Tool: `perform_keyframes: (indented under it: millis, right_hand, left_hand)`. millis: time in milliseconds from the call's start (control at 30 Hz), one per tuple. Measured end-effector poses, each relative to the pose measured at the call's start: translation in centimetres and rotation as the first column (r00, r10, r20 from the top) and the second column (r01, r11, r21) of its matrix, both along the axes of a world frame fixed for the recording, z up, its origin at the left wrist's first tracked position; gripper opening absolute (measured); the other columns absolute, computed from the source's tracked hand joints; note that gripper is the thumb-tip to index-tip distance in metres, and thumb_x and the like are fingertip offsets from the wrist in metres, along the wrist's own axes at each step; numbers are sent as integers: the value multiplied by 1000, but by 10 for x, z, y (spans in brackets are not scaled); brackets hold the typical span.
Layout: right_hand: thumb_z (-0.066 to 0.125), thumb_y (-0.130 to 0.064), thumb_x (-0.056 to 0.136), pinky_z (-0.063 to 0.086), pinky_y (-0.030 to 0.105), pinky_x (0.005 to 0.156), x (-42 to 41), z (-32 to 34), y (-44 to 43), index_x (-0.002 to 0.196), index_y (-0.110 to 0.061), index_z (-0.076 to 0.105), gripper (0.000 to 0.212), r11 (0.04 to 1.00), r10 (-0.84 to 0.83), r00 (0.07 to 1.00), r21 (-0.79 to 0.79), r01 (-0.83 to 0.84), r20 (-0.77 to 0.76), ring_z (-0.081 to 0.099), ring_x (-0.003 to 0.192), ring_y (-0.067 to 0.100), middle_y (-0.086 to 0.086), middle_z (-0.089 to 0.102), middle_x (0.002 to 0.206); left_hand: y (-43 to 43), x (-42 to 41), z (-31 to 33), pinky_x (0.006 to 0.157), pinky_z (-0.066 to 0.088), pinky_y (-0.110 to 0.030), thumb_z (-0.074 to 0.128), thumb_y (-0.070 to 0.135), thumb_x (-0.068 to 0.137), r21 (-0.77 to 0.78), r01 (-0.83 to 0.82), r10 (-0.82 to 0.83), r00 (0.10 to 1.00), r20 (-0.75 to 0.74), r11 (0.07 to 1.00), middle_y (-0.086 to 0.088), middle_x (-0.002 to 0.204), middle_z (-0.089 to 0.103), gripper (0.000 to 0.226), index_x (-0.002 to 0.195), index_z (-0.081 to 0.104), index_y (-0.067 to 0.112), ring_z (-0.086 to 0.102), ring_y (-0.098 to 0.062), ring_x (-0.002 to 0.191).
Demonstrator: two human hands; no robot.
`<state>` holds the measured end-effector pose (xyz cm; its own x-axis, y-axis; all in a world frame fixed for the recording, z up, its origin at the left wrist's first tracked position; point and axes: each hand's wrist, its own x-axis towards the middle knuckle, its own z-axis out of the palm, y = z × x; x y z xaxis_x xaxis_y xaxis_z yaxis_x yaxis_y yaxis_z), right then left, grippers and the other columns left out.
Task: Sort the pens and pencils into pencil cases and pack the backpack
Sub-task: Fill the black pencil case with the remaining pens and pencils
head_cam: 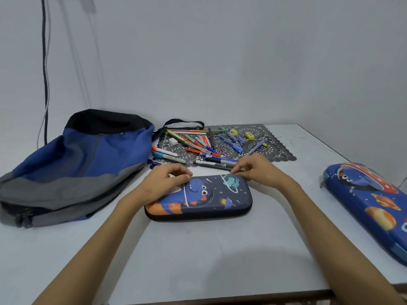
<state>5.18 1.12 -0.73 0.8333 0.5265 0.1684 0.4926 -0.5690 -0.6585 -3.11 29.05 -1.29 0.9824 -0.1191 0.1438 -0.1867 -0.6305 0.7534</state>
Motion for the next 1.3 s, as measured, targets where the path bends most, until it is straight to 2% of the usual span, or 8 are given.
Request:
perform_keyframes:
  millis: [67, 300, 400, 533, 667, 867, 1067, 1300]
  right_hand:
    - [74, -12, 82, 41, 8, 60, 1, 0, 0, 90, -16, 78, 9, 1000, -17, 999, 21, 16, 50, 57, 76, 3, -8, 64, 83]
    - [77, -14, 80, 43, 13, 61, 0, -1, 1, 87, -15, 79, 7, 1000, -6, 994, -8, 6, 105, 56, 72, 5, -10, 67, 79]
    - [76, -11, 81, 44, 12, 61, -1, -1, -1, 88, -14, 78, 8, 1000, 6, 994, -17, -4, 105, 56, 70, 4, -9, 68, 79]
    - [73, -3, 82, 46, 13, 58, -2, 0, -4, 85, -14, 77, 12, 1000, 15, 999, 20, -15, 38, 59, 66, 0, -3, 68, 79]
    - [70, 3, 82, 50, 23, 49, -1, 1, -8, 80, -9, 75, 13, 1000, -13, 999, 19, 14, -53, 63, 60, 15, 8, 69, 73]
    - [69, 8, 79, 41, 21, 42, -21, 14, -26, 73, -5, 70, 14, 996, -37, 989, -86, 25, -145, 54, 48, 12, -5, 61, 49]
    - [63, 13, 75, 41, 20, 45, -71, 15, -41, 72, -2, 69, 17, 990, -27, 977, -144, -4, -213, 54, 45, 9, -4, 60, 47]
    - [72, 2, 74, 44, 20, 53, -121, -9, -22, 63, -12, 68, 18, 998, -67, 991, -13, 66, -114, 53, 45, 7, -2, 59, 49]
  left_hand:
    - [-8, 4, 4, 87, 52, -34, 64, 40, 90, 120, 32, -35, 999, 24, 992, 15, 97, 71, 14, 97, 73, 32, 63, -2, 91]
    - [-42, 16, 12, 84, 54, -36, 61, 74, 72, 181, 64, -68, 998, 17, 981, 18, 92, 71, 46, 96, 74, 37, 64, -1, 87]
    - [-47, 18, 10, 81, 55, -36, 66, 62, 78, 236, 63, -68, 998, 15, 970, 14, 90, 72, 32, 95, 76, 37, 64, -5, 86]
    - [-45, 20, 8, 79, 56, -35, 69, 58, 77, 183, 59, -62, 998, 10, 981, 14, 86, 73, 31, 96, 77, 35, 66, -4, 83]
    - [-47, 18, 8, 81, 55, -35, 72, 55, 77, 151, 46, -49, 999, 17, 988, 11, 86, 74, 31, 94, 79, 31, 66, -6, 83]
    - [-49, 15, 11, 83, 55, -36, 72, 52, 78, 151, 34, -37, 999, 11, 988, 9, 89, 75, 32, 97, 78, 29, 66, -7, 85]
    - [-51, 13, 12, 84, 54, -36, 72, 50, 79, 149, 35, -35, 999, 2, 988, 7, 90, 74, 30, 96, 79, 26, 66, -11, 87]
    - [-53, 12, 14, 83, 54, -36, 72, 50, 79, 161, 25, -26, 1000, 4, 987, 5, 93, 74, 32, 98, 78, 26, 65, -9, 88]
